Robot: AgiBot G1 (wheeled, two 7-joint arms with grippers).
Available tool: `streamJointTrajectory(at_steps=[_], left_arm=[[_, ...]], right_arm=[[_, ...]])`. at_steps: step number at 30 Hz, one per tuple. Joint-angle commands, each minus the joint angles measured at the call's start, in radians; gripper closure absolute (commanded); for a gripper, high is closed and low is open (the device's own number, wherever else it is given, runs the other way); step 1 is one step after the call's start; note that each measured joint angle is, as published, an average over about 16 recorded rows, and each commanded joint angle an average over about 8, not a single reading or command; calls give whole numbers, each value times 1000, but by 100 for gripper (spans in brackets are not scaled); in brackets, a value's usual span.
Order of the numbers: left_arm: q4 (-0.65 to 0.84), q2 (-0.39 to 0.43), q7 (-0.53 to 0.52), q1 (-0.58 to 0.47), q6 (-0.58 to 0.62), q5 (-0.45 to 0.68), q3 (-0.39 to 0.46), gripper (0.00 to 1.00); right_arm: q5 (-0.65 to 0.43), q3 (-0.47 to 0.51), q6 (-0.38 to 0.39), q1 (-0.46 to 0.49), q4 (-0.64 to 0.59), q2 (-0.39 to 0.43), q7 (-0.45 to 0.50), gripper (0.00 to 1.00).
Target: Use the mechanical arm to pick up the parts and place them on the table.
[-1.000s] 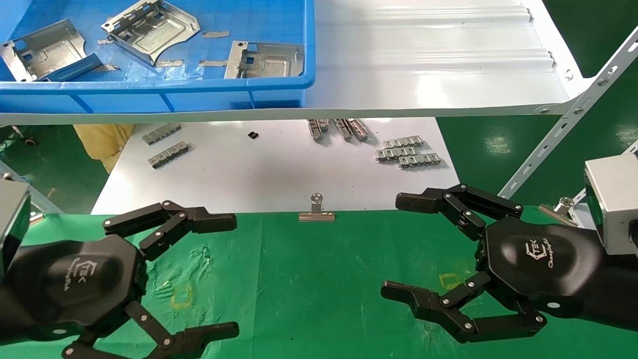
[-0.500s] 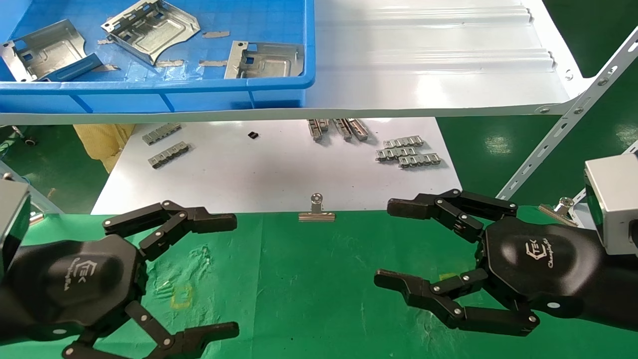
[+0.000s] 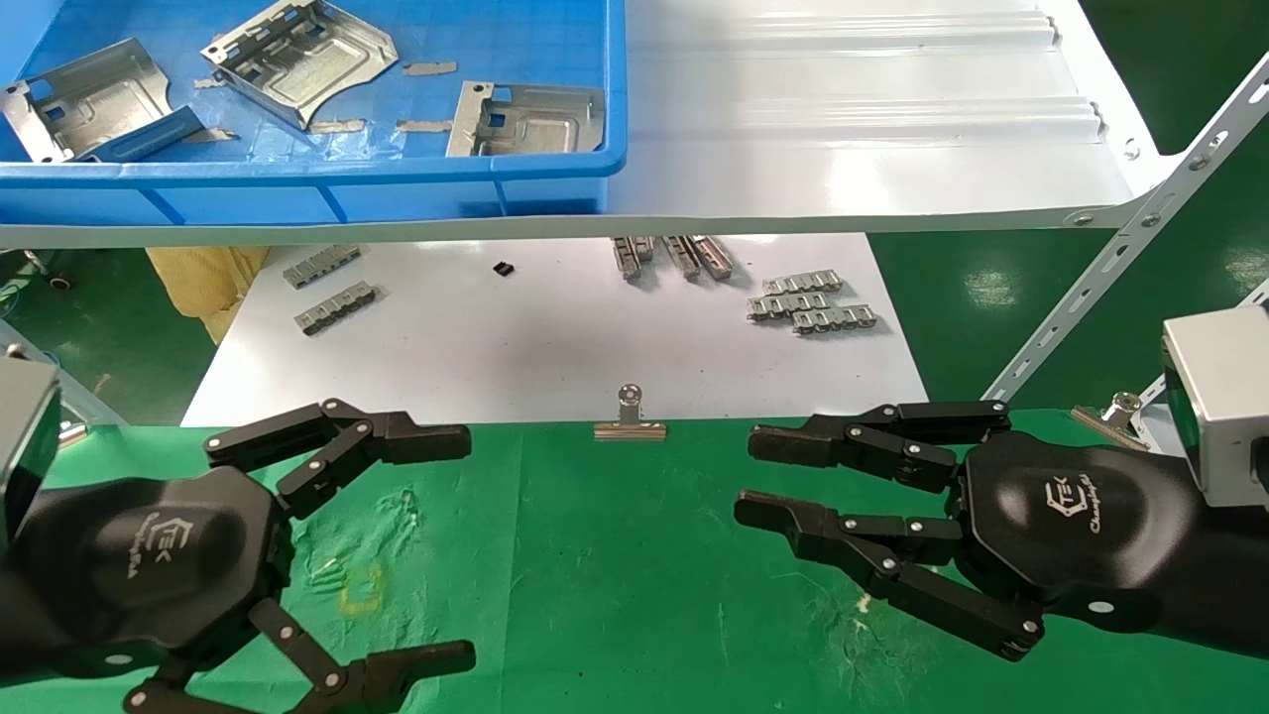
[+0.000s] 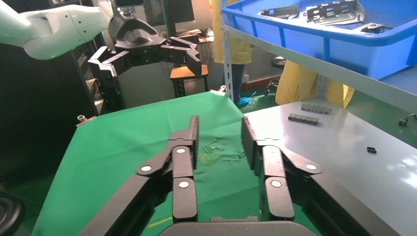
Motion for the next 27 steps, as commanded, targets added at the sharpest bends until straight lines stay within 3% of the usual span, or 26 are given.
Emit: streamJointTrajectory(at_steps=[1,5,9,16,22,24,27], left_arm=[[-5,-2,4,6,1,-4,-3,0],[17,10,-38,-108,-9,32,8,0],[125,69,-75,-311,-31,142,50,0],[523,252,-21,-669,-152,414,152,0],[843,392,52,-850,-380,588,211,0],[922,428,69,-887,-445,629,229,5],[1018,467,95,-928,-523,678,253,42]], right_arm=[[0,0,0,0,0,0,0,100],[0,0,0,0,0,0,0,100],[0,0,0,0,0,0,0,100],[0,0,0,0,0,0,0,100],[0,0,0,0,0,0,0,98],[0,0,0,0,0,0,0,80],[0,0,0,0,0,0,0,42]])
